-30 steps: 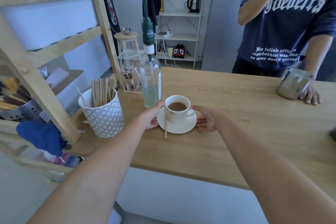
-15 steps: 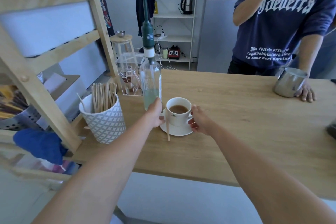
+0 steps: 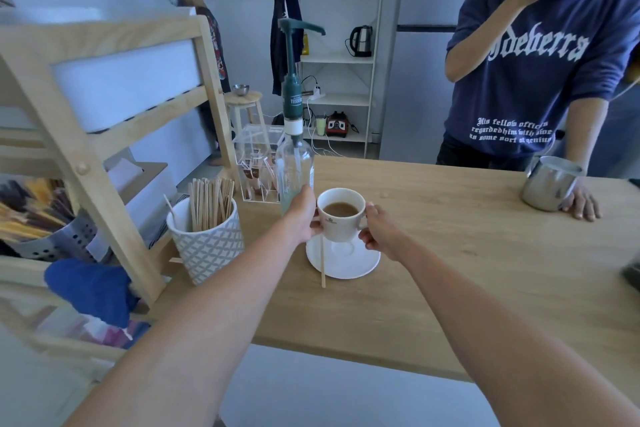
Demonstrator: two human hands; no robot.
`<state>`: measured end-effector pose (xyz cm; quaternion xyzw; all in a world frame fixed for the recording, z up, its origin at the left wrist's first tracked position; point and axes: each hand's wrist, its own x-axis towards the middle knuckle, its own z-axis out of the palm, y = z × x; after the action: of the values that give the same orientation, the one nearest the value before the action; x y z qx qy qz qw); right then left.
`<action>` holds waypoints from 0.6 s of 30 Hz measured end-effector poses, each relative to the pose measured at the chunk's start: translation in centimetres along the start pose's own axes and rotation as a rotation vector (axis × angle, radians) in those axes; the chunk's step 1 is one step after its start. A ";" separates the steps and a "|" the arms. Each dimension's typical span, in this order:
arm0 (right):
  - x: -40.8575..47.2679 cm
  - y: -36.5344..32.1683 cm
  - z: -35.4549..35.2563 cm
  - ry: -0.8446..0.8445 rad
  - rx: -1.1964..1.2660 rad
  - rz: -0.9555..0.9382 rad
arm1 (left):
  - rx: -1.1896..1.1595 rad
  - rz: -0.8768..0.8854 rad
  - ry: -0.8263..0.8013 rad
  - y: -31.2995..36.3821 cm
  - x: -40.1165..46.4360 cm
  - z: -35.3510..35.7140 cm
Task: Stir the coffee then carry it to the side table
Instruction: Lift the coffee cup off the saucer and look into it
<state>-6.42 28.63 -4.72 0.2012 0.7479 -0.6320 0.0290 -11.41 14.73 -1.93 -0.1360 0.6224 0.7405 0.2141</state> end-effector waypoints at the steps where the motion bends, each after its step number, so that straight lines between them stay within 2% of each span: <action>1: -0.3 -1.0 -0.1 0.000 -0.009 -0.021 | 0.000 0.022 -0.008 1.0 -0.7 0.1; 18: -2.7 -15.2 -1.2 0.046 -0.007 -0.246 | 0.235 0.287 0.018 14.0 -6.5 0.9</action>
<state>-8.82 27.22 10.49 0.1223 0.7694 -0.6236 -0.0650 -12.52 12.82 13.39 -0.0265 0.7194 0.6844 0.1151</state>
